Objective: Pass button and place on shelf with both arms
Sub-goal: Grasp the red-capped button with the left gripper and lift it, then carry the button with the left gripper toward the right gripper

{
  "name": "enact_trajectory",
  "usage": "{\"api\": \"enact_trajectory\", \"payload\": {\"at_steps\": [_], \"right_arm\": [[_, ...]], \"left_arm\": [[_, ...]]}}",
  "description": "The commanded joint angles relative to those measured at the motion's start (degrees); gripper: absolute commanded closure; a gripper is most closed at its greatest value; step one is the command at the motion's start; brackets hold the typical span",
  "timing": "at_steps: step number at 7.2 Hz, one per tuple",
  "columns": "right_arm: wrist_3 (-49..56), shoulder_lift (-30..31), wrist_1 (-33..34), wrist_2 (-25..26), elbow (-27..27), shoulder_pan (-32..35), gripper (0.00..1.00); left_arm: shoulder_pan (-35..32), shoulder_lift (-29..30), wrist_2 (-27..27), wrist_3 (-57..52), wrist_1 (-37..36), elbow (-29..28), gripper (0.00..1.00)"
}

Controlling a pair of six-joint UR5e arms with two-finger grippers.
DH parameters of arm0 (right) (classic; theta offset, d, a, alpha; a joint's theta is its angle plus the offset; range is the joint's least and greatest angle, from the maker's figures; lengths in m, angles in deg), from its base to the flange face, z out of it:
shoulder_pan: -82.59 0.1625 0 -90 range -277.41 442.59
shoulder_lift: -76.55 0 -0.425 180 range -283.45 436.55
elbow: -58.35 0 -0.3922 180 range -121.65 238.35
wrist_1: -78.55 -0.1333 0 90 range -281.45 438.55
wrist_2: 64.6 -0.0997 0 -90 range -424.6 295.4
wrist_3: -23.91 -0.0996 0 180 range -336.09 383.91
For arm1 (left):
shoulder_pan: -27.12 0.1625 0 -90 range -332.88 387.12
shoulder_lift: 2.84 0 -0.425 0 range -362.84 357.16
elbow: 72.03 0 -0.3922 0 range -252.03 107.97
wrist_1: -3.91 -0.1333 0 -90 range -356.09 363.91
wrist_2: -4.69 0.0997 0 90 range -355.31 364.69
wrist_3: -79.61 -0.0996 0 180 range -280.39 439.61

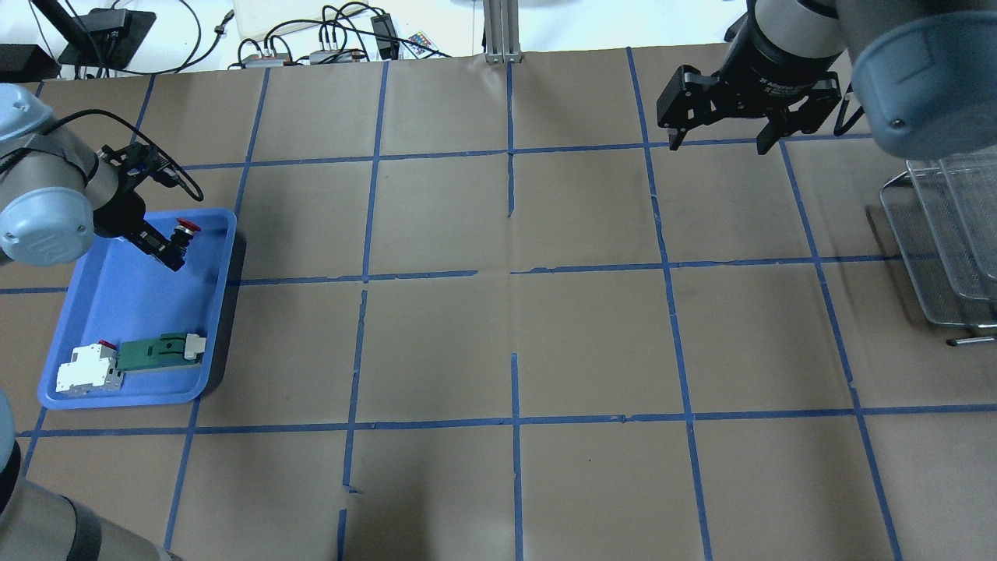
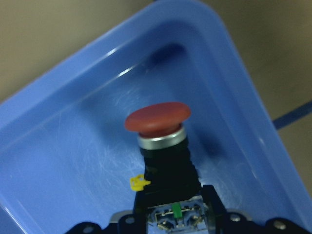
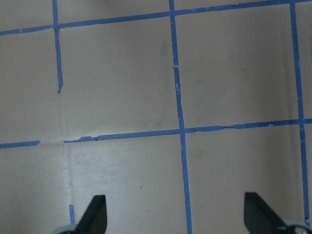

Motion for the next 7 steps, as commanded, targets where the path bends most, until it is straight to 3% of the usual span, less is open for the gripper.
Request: {"api": "enact_trajectory", "payload": {"at_steps": [1,2,4,5,6,7], "right_arm": [[0.0,0.3,0.5,-0.3,-0.1,0.0,0.0],[0.5,1.1,0.4,-0.9,-0.1,0.0,0.0],[4.9,2.4,0.3,-8.0,-0.1,-0.4,0.0],[5.9,2.4,0.5,-7.5,-0.2,-0.7,0.0],[14.0,2.7,0.7,-8.0,-0.4,-1.1,0.0],[19.1,3.0,0.6,-7.9,-0.8,-1.4,0.0]], "left_arm": [[-6.0,-2.0,-0.1,-17.4,5.8,-3.4,1.0],[-9.6,-2.7,0.4,-20.8,6.7,-4.2,1.0],[-17.2,-4.2,-0.5,-25.8,10.3,-6.8,1.0],[-22.1,-4.8,-2.6,-29.3,11.4,-8.1,1.0],[-26.4,-5.3,-3.3,-30.6,13.4,-9.4,1.0],[-29.3,-5.5,-8.4,-30.7,15.9,-10.9,1.0]]}}
